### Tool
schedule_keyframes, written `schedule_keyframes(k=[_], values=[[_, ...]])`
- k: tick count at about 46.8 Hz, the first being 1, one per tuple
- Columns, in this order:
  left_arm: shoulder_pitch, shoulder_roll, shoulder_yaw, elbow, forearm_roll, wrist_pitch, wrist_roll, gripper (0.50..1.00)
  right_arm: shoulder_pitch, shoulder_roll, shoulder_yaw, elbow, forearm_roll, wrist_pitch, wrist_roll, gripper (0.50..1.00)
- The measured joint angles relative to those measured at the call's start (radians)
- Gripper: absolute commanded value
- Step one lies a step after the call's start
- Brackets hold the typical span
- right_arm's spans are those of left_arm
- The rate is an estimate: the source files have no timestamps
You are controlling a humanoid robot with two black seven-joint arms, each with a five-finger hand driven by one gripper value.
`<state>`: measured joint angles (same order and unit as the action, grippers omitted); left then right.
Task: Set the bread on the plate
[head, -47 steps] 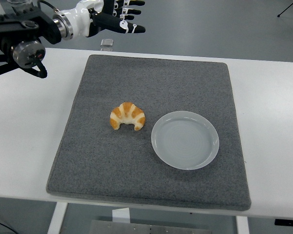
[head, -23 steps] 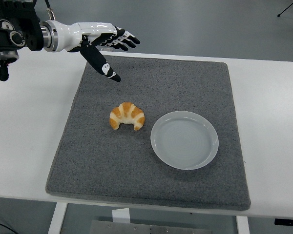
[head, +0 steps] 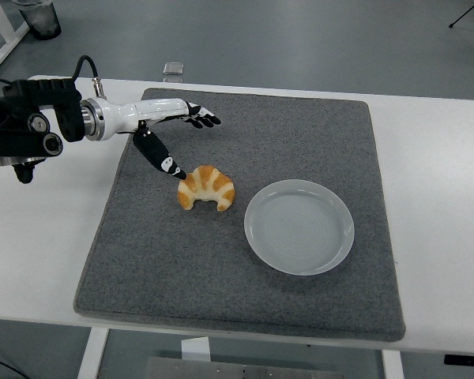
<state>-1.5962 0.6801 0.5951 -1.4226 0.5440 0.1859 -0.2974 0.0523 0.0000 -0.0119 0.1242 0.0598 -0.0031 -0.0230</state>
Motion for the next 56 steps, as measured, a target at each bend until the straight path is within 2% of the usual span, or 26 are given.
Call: schedule_keyframes(k=[7, 18, 24, 30, 36, 46, 56], values=[[0.136, -0.002, -0.111, 0.049, 0.048, 0.008, -0.005, 0.990, 0.000, 0.000, 0.000, 0.000, 0.000, 0.000, 0.000, 0.952], [0.247, -0.005, -0.160, 0.080, 0.115, 0.023, -0.009, 0.990, 0.000, 0.000, 0.000, 0.000, 0.000, 0.000, 0.000, 0.952], [0.285, -0.023, -0.165, 0.093, 0.150, 0.040, -0.029, 0.988, 0.001, 0.000, 0.000, 0.000, 0.000, 0.000, 0.000, 0.954], [0.317, -0.054, -0.168, 0.130, 0.187, 0.095, -0.063, 0.988, 0.000, 0.000, 0.000, 0.000, 0.000, 0.000, 0.000, 0.952], [0.334, -0.075, -0.168, 0.140, 0.189, 0.129, -0.076, 0.988, 0.000, 0.000, 0.000, 0.000, 0.000, 0.000, 0.000, 0.952], [0.379, -0.103, -0.192, 0.176, 0.189, 0.151, -0.106, 0.984, 0.000, 0.000, 0.000, 0.000, 0.000, 0.000, 0.000, 0.952], [0.426, -0.128, -0.215, 0.220, 0.189, 0.152, -0.118, 0.954, 0.000, 0.000, 0.000, 0.000, 0.000, 0.000, 0.000, 0.952]])
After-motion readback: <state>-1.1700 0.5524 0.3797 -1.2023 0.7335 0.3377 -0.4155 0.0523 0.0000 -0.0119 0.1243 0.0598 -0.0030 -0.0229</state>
